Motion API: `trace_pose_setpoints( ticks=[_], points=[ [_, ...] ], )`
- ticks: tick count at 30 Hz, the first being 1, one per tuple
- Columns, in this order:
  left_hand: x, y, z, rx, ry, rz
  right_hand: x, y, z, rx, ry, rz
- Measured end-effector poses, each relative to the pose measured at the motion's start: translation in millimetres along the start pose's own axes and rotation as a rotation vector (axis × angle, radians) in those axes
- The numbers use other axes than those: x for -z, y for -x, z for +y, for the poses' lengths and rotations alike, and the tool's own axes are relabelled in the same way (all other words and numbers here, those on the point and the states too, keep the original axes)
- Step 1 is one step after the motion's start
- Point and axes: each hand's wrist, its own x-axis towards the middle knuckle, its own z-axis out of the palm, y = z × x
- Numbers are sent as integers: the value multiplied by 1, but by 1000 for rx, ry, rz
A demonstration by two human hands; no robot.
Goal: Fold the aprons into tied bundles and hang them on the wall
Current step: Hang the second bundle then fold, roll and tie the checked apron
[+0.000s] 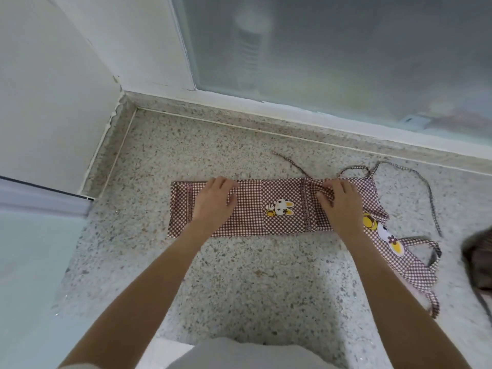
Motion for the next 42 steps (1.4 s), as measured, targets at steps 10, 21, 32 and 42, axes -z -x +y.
trace_pose_setpoints(
  ticks=[10,21,32,42],
  points=[
    [-96,-6,134,-247,-123,-415,17,117,68,-386,152,90],
    [-74,11,71,-342,-245,-470,34,158,121,-471,66,-248],
    [-51,15,48,-240,-223,-397,73,99,131,-705,-588,71],
    [-105,31,110,-293,-328,-454,68,127,138,-547,-537,-120]
  ],
)
